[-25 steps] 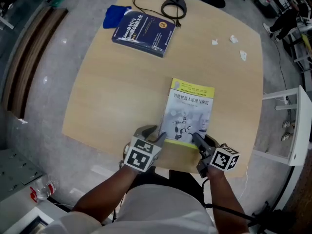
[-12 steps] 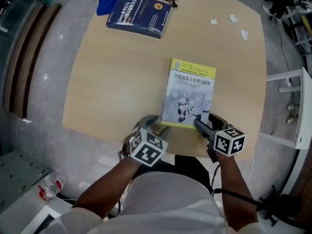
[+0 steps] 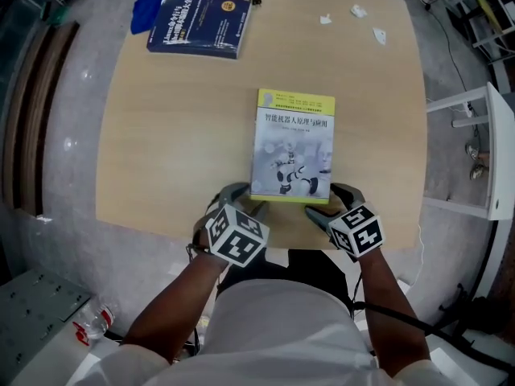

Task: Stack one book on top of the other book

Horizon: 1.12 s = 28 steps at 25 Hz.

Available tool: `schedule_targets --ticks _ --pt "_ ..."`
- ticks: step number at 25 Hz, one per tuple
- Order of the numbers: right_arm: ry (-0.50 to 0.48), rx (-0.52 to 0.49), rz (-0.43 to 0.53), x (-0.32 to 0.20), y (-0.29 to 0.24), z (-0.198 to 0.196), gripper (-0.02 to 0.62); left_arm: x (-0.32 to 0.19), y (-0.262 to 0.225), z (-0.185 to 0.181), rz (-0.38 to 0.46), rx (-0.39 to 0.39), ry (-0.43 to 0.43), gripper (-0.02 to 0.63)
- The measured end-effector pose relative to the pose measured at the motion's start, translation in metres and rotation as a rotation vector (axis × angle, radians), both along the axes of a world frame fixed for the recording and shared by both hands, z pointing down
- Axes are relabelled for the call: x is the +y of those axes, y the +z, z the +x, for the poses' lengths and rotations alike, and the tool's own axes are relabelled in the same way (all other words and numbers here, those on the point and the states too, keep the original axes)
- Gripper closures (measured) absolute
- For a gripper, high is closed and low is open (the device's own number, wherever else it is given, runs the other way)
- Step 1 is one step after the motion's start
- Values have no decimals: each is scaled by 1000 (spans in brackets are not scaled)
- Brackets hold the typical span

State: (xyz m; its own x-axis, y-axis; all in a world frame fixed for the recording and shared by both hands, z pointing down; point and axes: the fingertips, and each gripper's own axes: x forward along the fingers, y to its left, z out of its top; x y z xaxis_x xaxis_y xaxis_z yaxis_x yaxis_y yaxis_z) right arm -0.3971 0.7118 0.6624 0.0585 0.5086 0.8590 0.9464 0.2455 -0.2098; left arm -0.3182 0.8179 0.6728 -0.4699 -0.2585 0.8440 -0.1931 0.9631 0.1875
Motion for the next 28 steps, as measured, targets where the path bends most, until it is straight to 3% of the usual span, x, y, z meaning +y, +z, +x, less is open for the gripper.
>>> schedule_targets --ticks 7,9,17,28 --pt "33 25 -12 3 3 -3 257 -1 1 -1 57 20 -21 380" --pt "27 29 -7 5 2 -1 290 -1 1 -1 61 26 -24 382" --pt "38 36 17 6 3 0 291 -1 -2 -1 107 56 -27 393" --pt "31 24 23 6 9 0 291 0 4 -2 67 74 11 397"
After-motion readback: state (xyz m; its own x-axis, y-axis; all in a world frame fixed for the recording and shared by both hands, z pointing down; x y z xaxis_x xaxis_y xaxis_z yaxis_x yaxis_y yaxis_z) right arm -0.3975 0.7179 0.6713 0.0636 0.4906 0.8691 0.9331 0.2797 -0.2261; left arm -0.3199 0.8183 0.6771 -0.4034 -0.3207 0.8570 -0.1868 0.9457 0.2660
